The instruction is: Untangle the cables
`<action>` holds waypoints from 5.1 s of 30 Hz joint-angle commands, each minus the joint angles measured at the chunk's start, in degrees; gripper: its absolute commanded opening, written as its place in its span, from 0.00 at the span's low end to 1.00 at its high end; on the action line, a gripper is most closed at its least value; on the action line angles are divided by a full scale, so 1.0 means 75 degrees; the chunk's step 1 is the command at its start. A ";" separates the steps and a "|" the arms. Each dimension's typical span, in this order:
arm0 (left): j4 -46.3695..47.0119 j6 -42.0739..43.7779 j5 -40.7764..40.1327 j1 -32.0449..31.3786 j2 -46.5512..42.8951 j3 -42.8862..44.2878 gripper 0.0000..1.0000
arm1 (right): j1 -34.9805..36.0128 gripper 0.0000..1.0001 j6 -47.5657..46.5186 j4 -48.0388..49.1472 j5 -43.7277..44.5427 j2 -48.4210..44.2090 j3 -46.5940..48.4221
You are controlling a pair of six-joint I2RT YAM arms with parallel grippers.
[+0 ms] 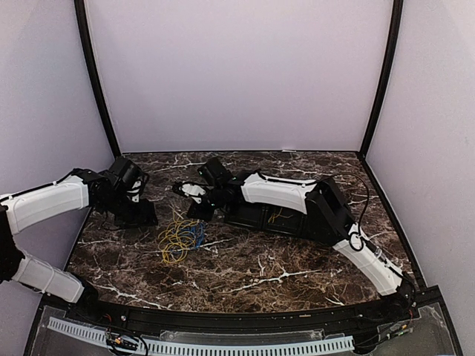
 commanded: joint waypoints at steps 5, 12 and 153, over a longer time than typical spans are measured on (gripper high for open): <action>0.0912 0.0229 -0.0055 0.0049 -0.0409 -0.0194 0.63 | 0.0258 0.00 0.0004 0.0365 0.0476 -0.0098 0.0403; 0.3735 0.0794 0.0717 0.0040 -0.1840 -0.1610 0.63 | 0.0258 0.00 0.0234 0.0444 -0.0280 -0.2226 -0.0970; 0.7319 0.3638 0.1774 -0.2001 -0.0239 -0.1170 0.00 | -0.1465 0.04 -0.0125 -0.0235 -0.4019 -0.6537 -0.2876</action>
